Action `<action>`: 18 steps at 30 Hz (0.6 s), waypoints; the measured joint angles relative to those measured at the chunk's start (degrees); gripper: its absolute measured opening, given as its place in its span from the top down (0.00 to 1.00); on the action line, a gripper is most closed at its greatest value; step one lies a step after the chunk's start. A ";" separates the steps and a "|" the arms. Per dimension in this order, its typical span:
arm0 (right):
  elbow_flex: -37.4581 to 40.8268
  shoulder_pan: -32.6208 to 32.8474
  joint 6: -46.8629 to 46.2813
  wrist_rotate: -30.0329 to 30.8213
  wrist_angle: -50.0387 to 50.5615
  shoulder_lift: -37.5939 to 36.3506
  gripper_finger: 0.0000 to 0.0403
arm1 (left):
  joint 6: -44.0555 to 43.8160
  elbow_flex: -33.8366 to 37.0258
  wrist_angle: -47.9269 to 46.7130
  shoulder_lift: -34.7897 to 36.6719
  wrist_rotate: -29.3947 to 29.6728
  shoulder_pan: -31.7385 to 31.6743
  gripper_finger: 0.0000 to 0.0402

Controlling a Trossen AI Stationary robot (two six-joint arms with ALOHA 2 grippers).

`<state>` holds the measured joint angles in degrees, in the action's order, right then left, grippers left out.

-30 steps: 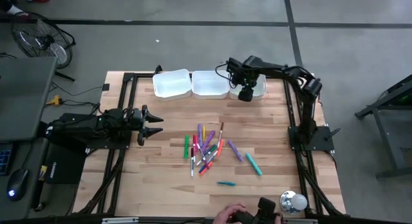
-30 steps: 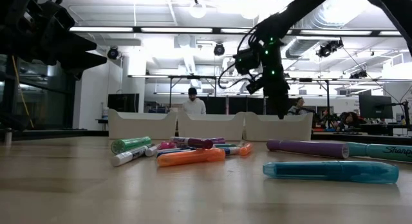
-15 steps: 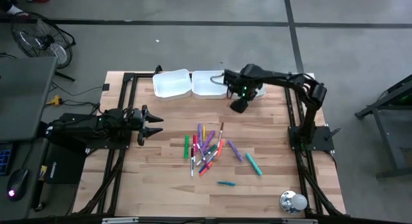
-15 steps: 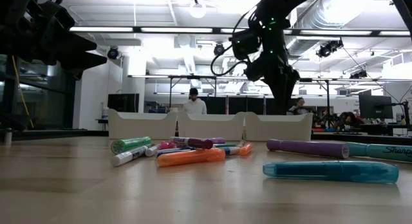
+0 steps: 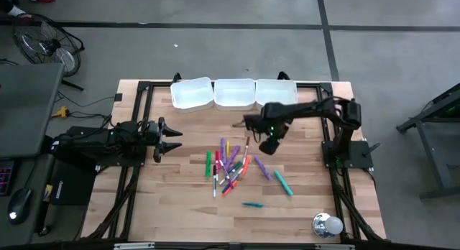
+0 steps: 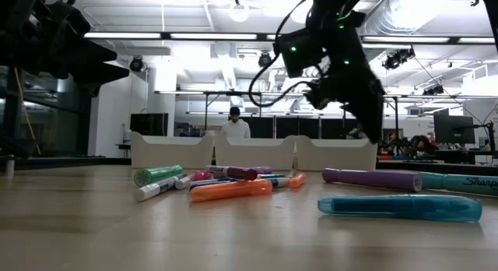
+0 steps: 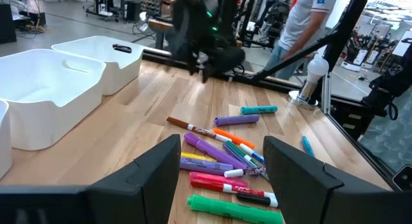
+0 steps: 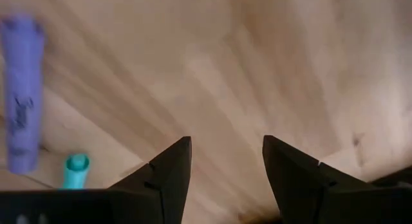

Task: Pick & Place Markers
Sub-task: Put the blue highlighter pen into the right white bin

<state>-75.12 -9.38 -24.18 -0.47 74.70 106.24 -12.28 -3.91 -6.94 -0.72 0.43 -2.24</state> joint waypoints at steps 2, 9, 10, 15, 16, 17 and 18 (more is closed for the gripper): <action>1.86 2.12 -1.48 0.00 0.00 -0.33 0.55 | 0.01 0.01 0.00 0.01 0.00 0.02 0.45; 11.49 9.06 -10.61 -0.55 -3.09 -7.94 0.55 | 0.01 -0.01 0.00 0.01 0.00 0.02 0.45; 13.10 9.94 -12.34 -1.19 -4.56 -9.67 0.55 | -0.01 -0.01 0.00 0.01 0.00 0.00 0.45; 20.56 16.18 -21.58 -4.56 -12.06 -17.68 0.55 | 0.01 0.01 0.00 -0.01 0.00 0.02 0.45; 21.71 17.53 -23.40 -4.61 -13.00 -18.93 0.55 | 0.00 0.00 0.00 0.00 0.00 0.01 0.45; 22.74 18.76 -25.12 -4.67 -13.87 -19.85 0.55 | -0.01 0.00 0.00 0.01 0.00 0.01 0.45; 23.62 19.96 -26.73 -4.70 -14.50 -20.61 0.55 | 0.01 -0.01 0.00 0.00 0.00 0.02 0.45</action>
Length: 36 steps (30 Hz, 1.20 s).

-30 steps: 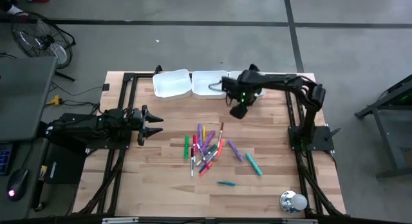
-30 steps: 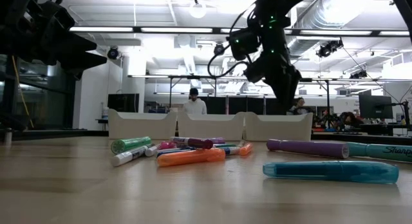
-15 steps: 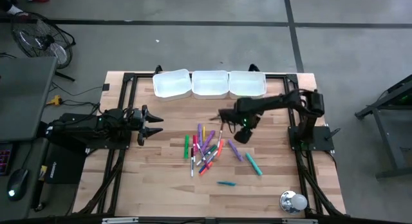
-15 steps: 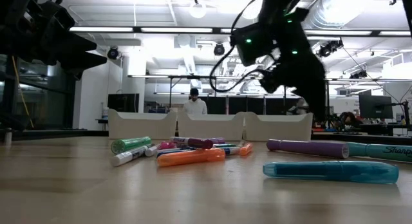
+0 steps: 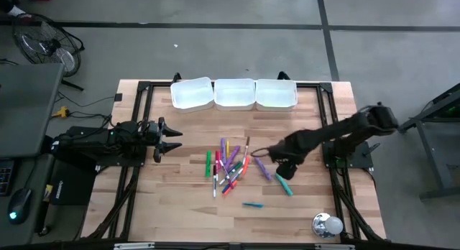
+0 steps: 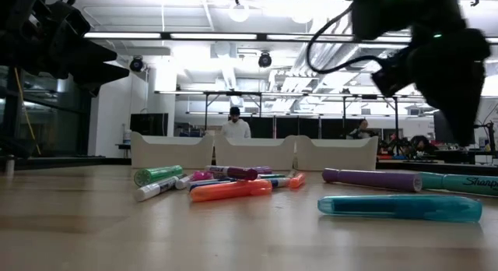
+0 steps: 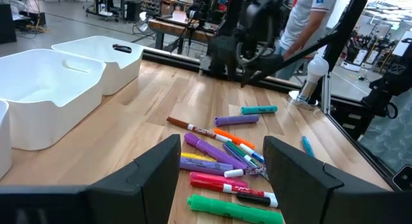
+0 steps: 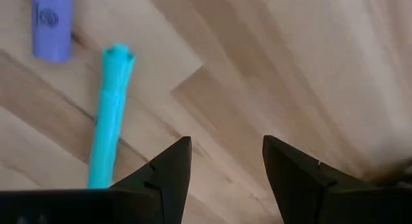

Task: Pick & Place Markers
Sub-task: Put the blue highlighter pen into the right white bin

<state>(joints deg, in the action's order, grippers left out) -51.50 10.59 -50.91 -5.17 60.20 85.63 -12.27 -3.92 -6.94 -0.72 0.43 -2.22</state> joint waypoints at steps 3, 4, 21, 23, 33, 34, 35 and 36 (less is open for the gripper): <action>1.41 3.24 -3.22 0.04 -1.24 -0.95 0.55 | -0.02 0.00 0.00 0.00 0.00 0.00 0.45; 1.51 4.19 -3.99 0.07 -1.68 -0.98 0.55 | -0.02 0.00 0.00 -0.01 0.00 0.00 0.45; 1.53 12.61 -17.15 0.55 -14.14 0.30 0.55 | 0.00 0.01 0.00 -0.01 0.00 0.00 0.45; 1.06 13.01 -17.94 0.09 -15.24 1.84 0.55 | -0.02 0.02 0.00 0.01 0.00 -0.02 0.45; -3.38 13.03 -20.98 -1.32 -15.46 10.00 0.55 | 0.00 0.02 0.00 0.00 0.00 0.00 0.45; -3.44 13.03 -21.50 -1.32 -15.49 10.53 0.55 | -0.01 0.00 0.00 0.01 0.00 -0.01 0.45; -3.48 13.04 -22.25 -1.38 -15.49 11.04 0.55 | -0.01 0.00 0.00 0.00 0.00 0.00 0.45; -3.48 13.05 -22.86 -1.38 -15.49 11.58 0.55 | -0.02 0.02 0.00 0.01 0.00 -0.01 0.45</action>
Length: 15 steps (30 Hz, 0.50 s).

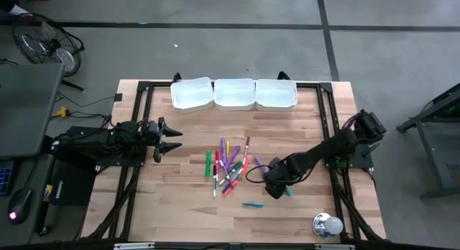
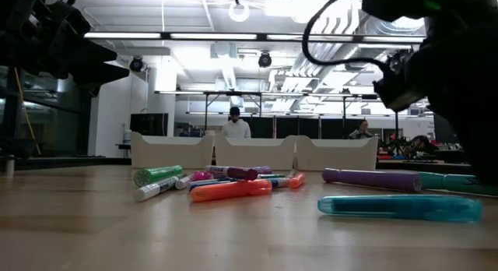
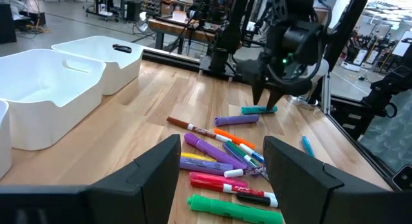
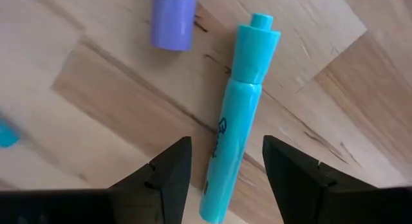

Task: Pick & Place Markers
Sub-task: Put the blue highlighter pen into the right white bin

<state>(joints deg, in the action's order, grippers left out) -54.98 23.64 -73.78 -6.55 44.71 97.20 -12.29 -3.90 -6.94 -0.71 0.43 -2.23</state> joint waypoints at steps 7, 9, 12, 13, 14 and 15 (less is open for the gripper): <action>-0.18 0.00 -1.03 -0.40 -0.05 2.85 0.55 | 0.02 -0.02 0.00 0.00 0.00 0.01 0.45; -0.31 -0.02 -1.03 -0.67 -0.35 3.76 0.55 | 0.01 0.00 0.00 -0.02 0.00 -0.01 0.45; -0.35 -0.04 -1.04 -0.95 -1.07 5.34 0.55 | 0.00 -0.02 0.00 0.00 0.00 -0.01 0.45; -0.38 -0.02 -1.05 -1.05 -1.16 5.87 0.55 | 0.01 -0.02 0.00 0.00 0.00 0.00 0.45; -0.39 -0.04 -1.17 -1.22 -1.27 6.16 0.55 | 0.01 0.00 0.00 0.00 0.00 0.00 0.45; -0.39 -0.04 -1.40 -1.36 -1.36 6.32 0.55 | 0.02 0.00 0.00 -0.02 0.00 0.01 0.45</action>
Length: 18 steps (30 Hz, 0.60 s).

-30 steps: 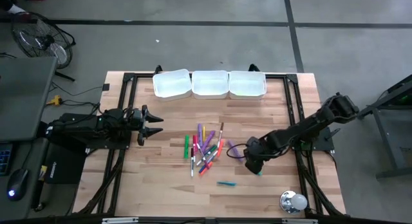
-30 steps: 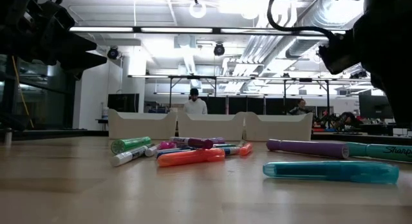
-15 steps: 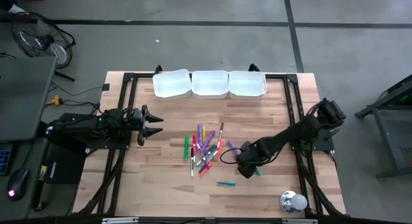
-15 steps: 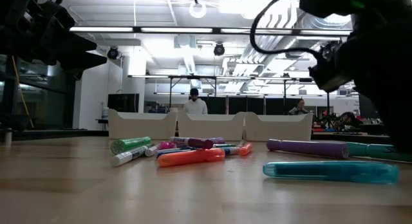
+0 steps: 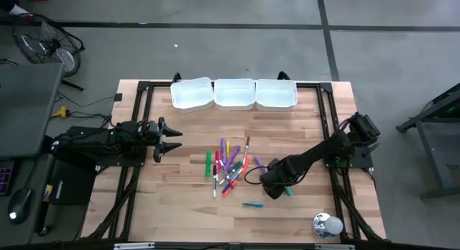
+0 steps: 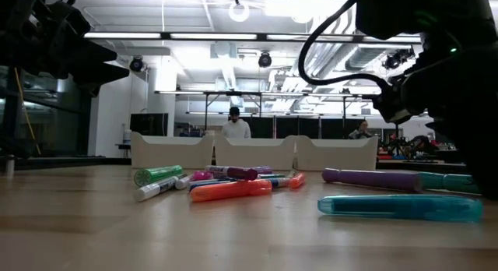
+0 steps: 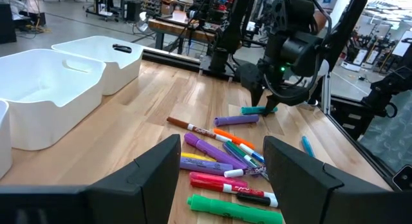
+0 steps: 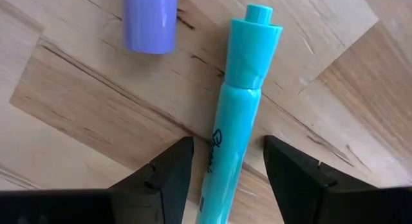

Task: Pick & Place Markers
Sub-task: Put the blue highlighter pen into the right white bin

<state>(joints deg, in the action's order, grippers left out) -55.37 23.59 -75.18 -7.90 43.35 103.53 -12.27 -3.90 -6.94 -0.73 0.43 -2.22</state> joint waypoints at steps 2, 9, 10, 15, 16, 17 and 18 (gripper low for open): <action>0.00 0.00 -1.30 -0.09 -0.24 0.13 0.55 | 0.00 0.00 0.00 0.00 0.00 -0.02 0.45; 0.09 0.00 -6.04 -1.02 -0.71 0.24 0.59 | -0.01 -0.02 0.00 0.01 0.00 -0.01 0.45; 0.09 -0.02 -6.44 -1.16 -0.77 0.24 0.60 | -0.02 0.00 0.00 0.02 0.00 -0.02 0.45; 0.09 -0.02 -6.70 -1.49 -1.24 0.24 0.71 | -0.01 -0.01 0.00 0.01 0.00 -0.02 0.45; 0.09 -0.02 -6.67 -1.49 -1.32 0.24 0.73 | -0.01 -0.02 0.00 0.01 0.00 0.00 0.45; 0.09 -0.02 -6.65 -1.52 -1.41 0.24 0.76 | 0.00 -0.02 0.00 0.02 0.00 -0.02 0.45; 0.09 -0.02 -6.63 -1.54 -1.50 0.24 0.78 | -0.02 0.00 0.00 0.02 0.00 -0.02 0.45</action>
<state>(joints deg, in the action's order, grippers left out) -55.29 23.57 -81.82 -9.44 41.85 103.77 -12.29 -3.90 -6.94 -0.72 0.43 -2.24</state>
